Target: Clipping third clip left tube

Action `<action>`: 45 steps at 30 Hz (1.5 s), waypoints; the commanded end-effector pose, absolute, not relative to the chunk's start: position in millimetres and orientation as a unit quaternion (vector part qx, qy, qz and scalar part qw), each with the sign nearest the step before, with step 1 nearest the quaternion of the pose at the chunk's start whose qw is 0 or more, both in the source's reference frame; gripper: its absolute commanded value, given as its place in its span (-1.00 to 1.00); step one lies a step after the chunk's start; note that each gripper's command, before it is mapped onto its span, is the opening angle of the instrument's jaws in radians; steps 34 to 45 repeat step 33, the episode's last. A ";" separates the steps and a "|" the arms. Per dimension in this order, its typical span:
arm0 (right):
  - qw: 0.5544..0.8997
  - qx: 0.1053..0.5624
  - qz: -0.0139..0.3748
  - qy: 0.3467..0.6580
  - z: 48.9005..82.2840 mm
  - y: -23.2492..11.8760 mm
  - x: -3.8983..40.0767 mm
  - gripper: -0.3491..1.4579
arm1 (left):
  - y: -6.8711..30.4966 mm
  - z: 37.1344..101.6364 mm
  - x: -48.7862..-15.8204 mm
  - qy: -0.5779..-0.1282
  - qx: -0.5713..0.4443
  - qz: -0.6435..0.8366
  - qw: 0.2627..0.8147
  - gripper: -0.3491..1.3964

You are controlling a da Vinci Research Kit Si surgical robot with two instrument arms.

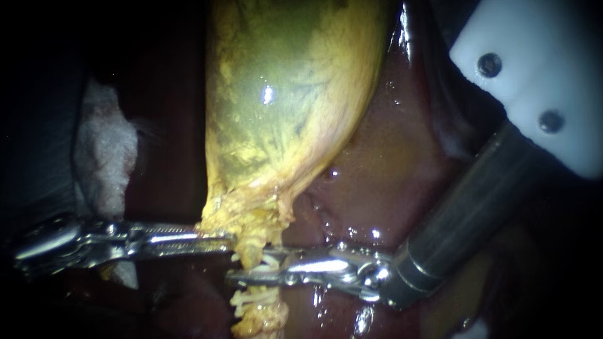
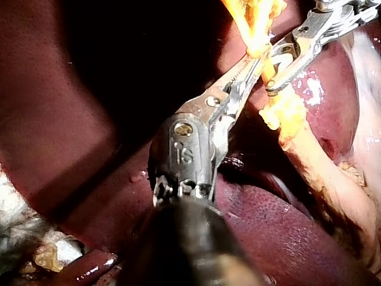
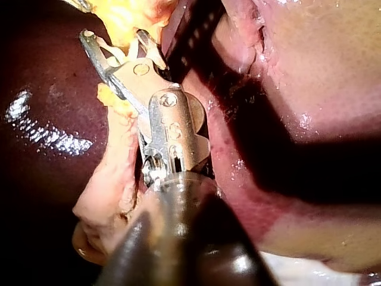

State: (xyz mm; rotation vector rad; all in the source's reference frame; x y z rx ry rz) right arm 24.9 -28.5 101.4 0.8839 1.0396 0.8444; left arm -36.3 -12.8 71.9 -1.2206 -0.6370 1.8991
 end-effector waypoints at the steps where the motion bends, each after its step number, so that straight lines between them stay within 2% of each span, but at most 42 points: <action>1: 0.696 0.394 0.379 0.466 101.3 -28.5 24.8 -0.63 | -12.8 71.8 -36.3 -0.250 -0.480 0.746 0.388 -1.00; 3: 0.695 0.391 0.384 0.465 101.4 -28.5 24.8 -0.80 | -12.8 71.8 -36.3 -0.250 -0.480 0.746 0.388 -1.00; 8: 0.692 0.391 0.393 0.462 101.5 -28.3 24.7 -0.99 | -12.8 71.8 -36.3 -0.251 -0.480 0.746 0.388 -1.00; 45: 0.690 0.393 0.395 0.462 101.5 -28.4 24.5 -0.98 | -12.7 71.8 -36.3 -0.251 -0.480 0.746 0.388 -1.00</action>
